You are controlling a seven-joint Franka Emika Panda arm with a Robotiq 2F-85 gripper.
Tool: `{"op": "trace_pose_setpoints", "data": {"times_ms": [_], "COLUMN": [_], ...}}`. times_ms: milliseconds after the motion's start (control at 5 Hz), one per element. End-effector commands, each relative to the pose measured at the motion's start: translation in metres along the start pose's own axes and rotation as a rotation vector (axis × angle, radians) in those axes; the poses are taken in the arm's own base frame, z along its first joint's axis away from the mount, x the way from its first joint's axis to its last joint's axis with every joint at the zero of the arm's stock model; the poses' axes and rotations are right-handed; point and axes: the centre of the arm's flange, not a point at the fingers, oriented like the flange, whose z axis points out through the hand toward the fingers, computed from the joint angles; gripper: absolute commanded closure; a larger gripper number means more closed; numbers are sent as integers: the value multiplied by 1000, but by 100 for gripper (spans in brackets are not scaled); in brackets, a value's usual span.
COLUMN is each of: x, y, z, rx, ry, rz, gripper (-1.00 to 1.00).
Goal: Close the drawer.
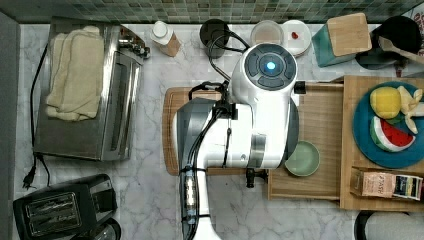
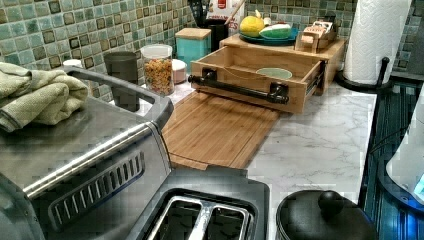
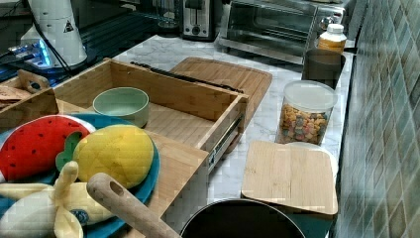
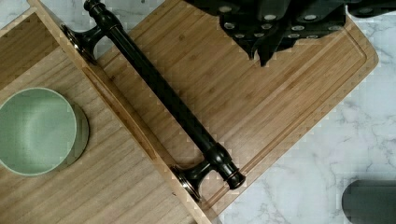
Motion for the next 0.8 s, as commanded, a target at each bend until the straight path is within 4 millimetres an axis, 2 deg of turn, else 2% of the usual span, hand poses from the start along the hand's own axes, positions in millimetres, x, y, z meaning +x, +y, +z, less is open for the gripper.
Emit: {"op": "trace_pose_setpoints", "data": {"times_ms": [200, 800], "x": [-1, -35], "y": [1, -2], "z": [5, 39], "rx": [-3, 79], "ry": [-10, 13], "rz": [2, -488], "gripper": [100, 100]}}
